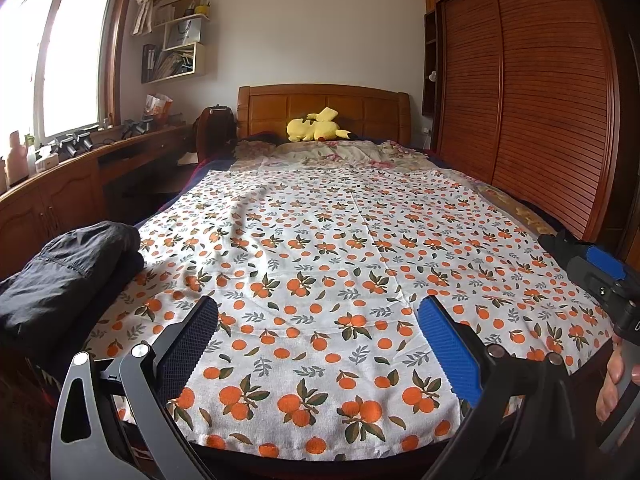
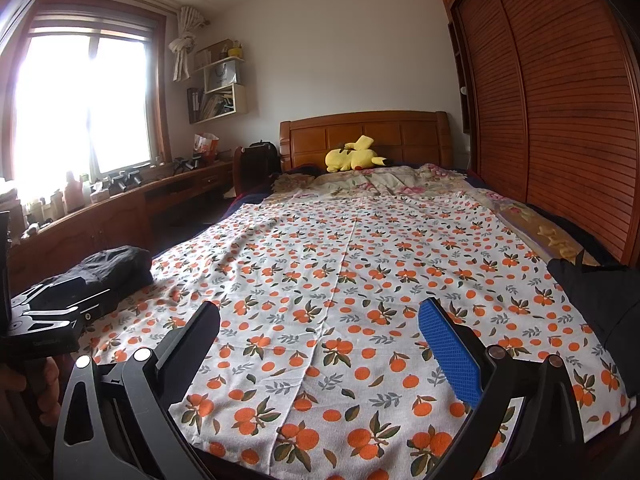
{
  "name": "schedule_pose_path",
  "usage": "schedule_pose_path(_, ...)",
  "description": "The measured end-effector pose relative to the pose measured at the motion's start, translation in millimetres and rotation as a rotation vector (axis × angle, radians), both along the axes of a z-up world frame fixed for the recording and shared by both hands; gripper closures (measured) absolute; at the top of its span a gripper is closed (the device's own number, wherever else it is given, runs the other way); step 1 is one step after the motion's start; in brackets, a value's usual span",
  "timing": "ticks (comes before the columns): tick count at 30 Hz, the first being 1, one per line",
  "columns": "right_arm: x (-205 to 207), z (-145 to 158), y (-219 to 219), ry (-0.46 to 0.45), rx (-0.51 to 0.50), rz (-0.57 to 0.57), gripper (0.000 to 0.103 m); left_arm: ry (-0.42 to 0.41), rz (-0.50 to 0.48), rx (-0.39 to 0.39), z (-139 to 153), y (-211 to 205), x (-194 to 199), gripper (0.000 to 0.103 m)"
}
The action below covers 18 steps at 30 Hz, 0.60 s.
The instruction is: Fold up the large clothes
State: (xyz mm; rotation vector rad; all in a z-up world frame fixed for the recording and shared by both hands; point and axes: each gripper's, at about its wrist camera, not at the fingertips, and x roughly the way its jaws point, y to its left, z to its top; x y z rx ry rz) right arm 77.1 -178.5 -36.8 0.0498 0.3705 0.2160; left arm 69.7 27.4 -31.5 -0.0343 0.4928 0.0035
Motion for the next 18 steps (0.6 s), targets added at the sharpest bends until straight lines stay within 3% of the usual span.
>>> schedule_pose_path(18, 0.7, 1.1, -1.8, -0.002, -0.001, -0.002, 0.007, -0.005, -0.006, -0.003, 2.1, -3.5, 2.1, 0.002)
